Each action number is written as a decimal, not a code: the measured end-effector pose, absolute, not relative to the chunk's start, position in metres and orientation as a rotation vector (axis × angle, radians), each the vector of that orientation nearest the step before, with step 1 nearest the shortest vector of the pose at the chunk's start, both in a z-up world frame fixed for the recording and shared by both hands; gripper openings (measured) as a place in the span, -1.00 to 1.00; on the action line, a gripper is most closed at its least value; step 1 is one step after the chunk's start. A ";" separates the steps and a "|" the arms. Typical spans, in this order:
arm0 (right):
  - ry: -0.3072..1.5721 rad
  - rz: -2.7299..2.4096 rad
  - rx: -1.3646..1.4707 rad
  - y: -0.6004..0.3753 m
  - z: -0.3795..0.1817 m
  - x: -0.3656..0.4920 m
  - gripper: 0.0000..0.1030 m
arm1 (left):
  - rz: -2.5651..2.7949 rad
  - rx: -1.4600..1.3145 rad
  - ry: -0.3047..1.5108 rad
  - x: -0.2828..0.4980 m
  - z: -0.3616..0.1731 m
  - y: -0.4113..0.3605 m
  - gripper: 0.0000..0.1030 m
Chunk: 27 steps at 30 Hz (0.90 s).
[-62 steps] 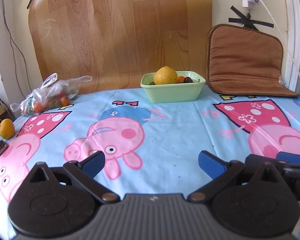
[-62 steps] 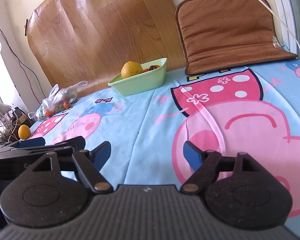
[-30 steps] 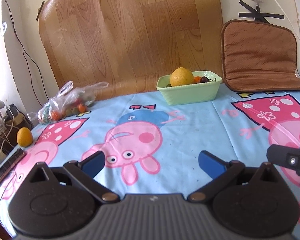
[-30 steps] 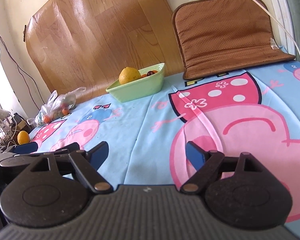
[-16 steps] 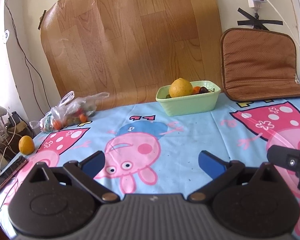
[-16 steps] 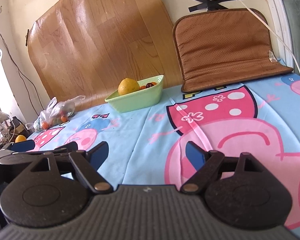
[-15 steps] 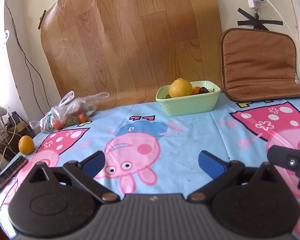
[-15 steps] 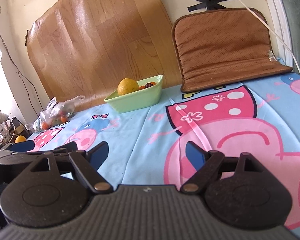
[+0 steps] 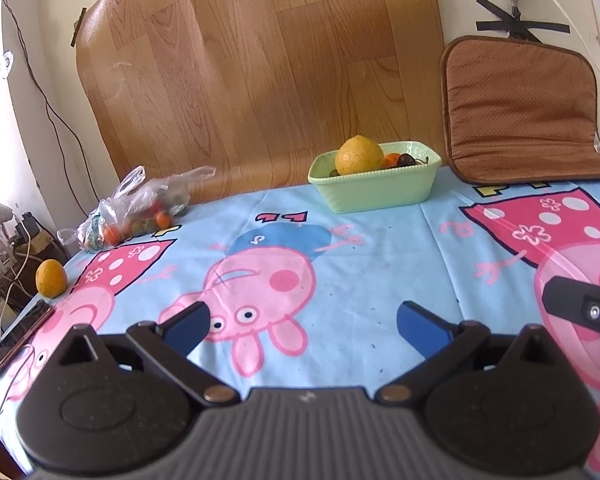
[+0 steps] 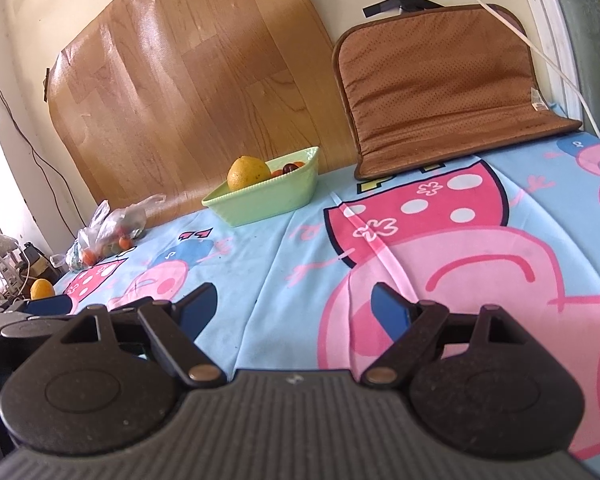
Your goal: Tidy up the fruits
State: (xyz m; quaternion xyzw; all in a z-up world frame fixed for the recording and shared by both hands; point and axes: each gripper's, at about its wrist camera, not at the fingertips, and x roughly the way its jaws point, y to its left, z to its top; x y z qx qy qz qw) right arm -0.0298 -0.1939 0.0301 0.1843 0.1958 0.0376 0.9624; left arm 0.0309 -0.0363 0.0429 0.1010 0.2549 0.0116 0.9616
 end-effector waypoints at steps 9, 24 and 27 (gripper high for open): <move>0.408 0.075 0.379 -0.196 0.028 -0.030 0.67 | 0.002 0.205 0.556 0.033 0.039 -0.038 1.00; 0.416 0.077 0.373 -0.193 0.028 -0.028 0.67 | -0.022 0.191 0.586 0.033 0.036 -0.037 1.00; 0.417 0.078 0.373 -0.193 0.028 -0.028 0.67 | -0.024 0.187 0.593 0.034 0.035 -0.037 1.00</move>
